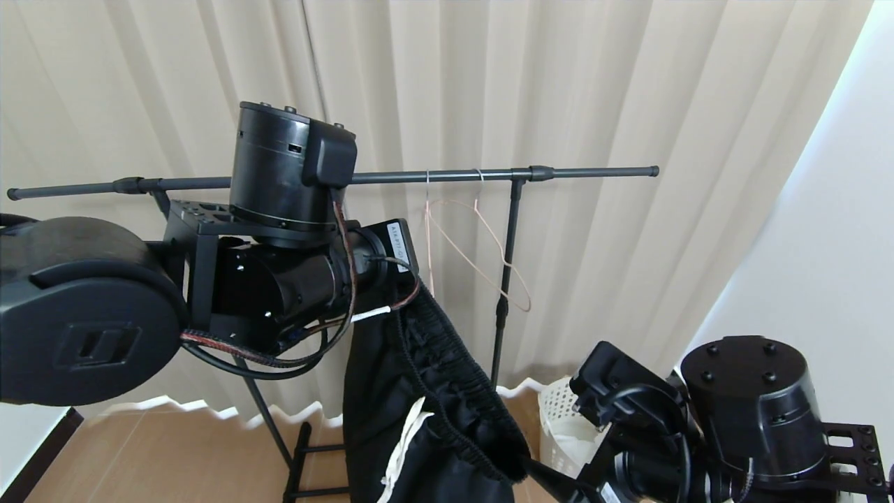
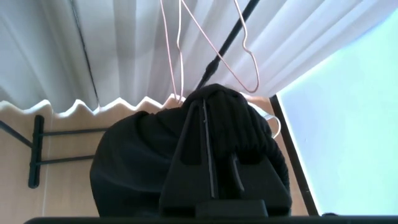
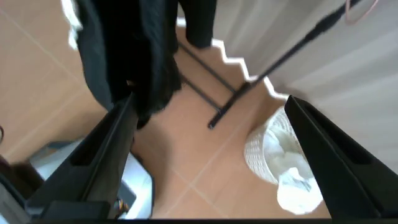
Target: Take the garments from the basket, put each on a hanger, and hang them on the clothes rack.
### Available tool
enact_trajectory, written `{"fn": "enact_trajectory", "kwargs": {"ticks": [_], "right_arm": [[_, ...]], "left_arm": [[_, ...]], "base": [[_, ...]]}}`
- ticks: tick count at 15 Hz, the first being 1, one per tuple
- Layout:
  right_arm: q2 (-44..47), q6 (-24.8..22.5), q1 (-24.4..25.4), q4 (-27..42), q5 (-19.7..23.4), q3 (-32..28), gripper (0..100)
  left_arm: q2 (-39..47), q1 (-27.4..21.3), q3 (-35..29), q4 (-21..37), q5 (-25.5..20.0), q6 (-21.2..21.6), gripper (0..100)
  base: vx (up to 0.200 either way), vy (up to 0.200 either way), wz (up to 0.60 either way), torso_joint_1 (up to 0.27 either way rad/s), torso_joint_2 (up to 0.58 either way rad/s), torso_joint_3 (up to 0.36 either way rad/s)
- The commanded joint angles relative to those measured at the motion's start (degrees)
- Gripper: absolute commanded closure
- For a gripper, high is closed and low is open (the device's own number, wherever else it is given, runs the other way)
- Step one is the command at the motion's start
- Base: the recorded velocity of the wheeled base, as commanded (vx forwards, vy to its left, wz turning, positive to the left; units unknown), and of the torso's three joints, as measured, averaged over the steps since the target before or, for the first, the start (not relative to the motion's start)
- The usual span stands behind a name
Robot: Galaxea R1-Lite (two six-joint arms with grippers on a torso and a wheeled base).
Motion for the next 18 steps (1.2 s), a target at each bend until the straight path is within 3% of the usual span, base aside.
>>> {"fn": "enact_trajectory", "kwargs": {"ticks": [1,4,13,18], "right_arm": [[3.0,0.4,0.5,-5.2,0.6,1.8,0],[5.1,3.7,1.0,-12.5,1.1,3.0,0],[8.4,4.1,0.4,-14.0,1.0,2.5,0],[13.8,3.9,0.4,-20.8,0.7,3.6,0]], "left_arm": [[0.5,-1.2,1.0,0.0,0.0,0.1,100],[0.3,-2.9,2.0,0.0,0.0,0.3,100],[0.0,-4.7,2.7,0.0,-0.1,0.3,100],[-1.8,-5.8,3.5,-0.1,-0.4,0.3,100]], "base": [[0.000,0.000,0.00,0.000,0.00,0.000],[0.000,0.000,0.00,0.000,0.00,0.000],[0.000,0.000,0.00,0.000,0.00,0.000],[0.000,0.000,0.00,0.000,0.00,0.000]]}}
